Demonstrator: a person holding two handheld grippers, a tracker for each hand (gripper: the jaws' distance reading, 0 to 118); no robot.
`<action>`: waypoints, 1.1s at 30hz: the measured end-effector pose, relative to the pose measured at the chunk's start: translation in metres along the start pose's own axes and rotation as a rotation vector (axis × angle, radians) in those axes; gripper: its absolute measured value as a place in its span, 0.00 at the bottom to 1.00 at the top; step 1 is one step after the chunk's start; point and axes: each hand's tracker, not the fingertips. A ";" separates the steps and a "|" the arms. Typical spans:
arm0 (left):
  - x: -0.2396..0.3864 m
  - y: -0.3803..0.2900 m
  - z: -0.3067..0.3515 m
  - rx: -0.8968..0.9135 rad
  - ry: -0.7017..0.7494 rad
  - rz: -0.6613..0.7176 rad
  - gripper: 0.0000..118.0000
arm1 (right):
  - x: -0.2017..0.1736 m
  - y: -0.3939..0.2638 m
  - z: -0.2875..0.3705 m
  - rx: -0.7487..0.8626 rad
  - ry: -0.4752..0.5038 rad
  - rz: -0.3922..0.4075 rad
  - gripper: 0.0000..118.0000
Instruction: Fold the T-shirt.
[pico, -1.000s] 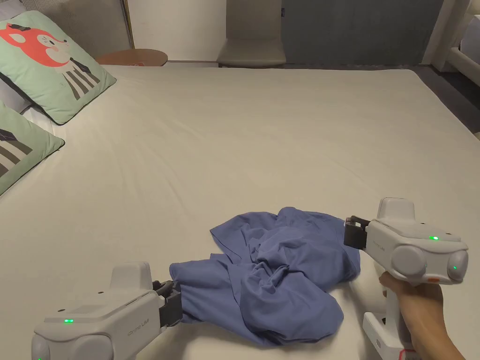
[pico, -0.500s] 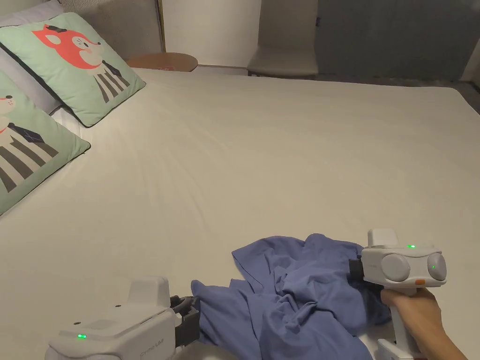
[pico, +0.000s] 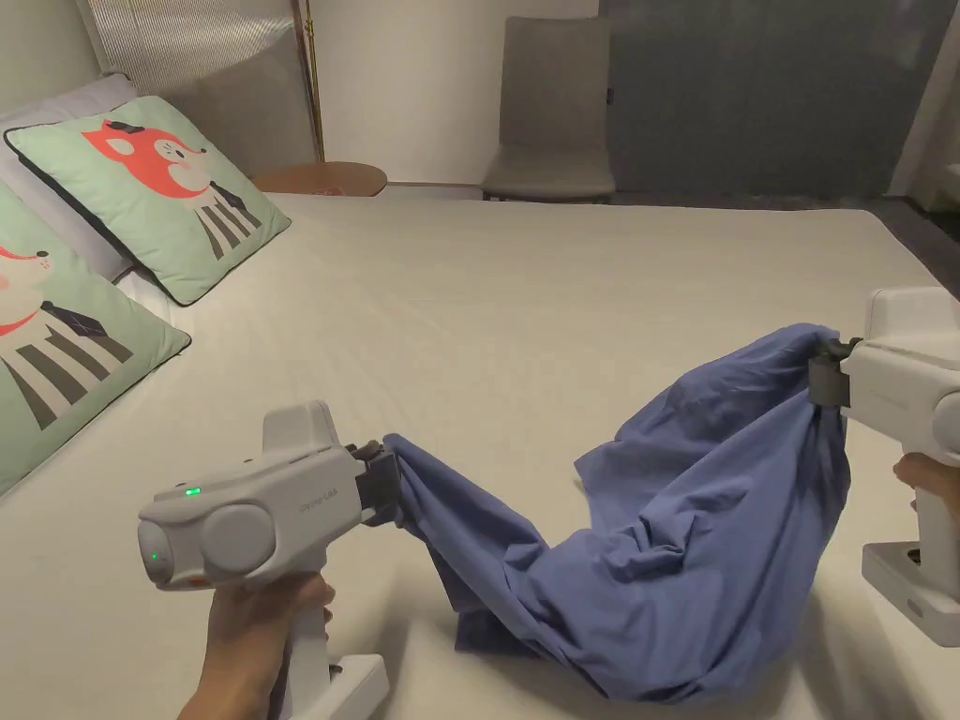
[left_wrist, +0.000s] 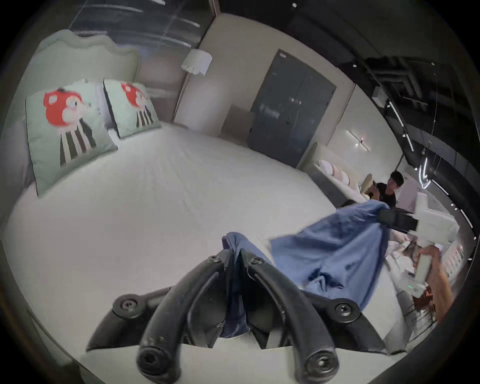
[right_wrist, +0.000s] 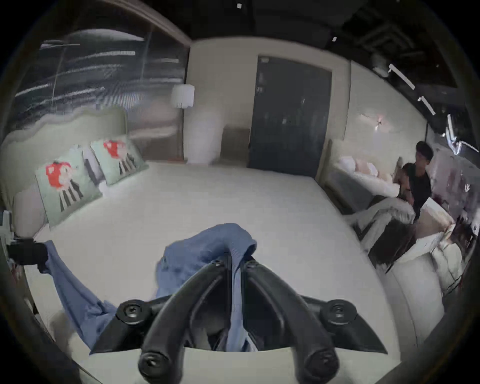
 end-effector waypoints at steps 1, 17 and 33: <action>0.001 0.017 -0.003 0.029 0.004 -0.017 0.03 | 0.008 0.012 0.001 0.026 -0.004 -0.001 0.04; 0.010 0.249 -0.039 0.342 0.208 -0.113 0.03 | 0.071 0.134 0.003 0.273 -0.189 0.051 0.05; -0.074 0.147 -0.105 0.138 0.354 -0.172 0.03 | 0.039 0.015 -0.068 0.066 -0.139 -0.030 0.05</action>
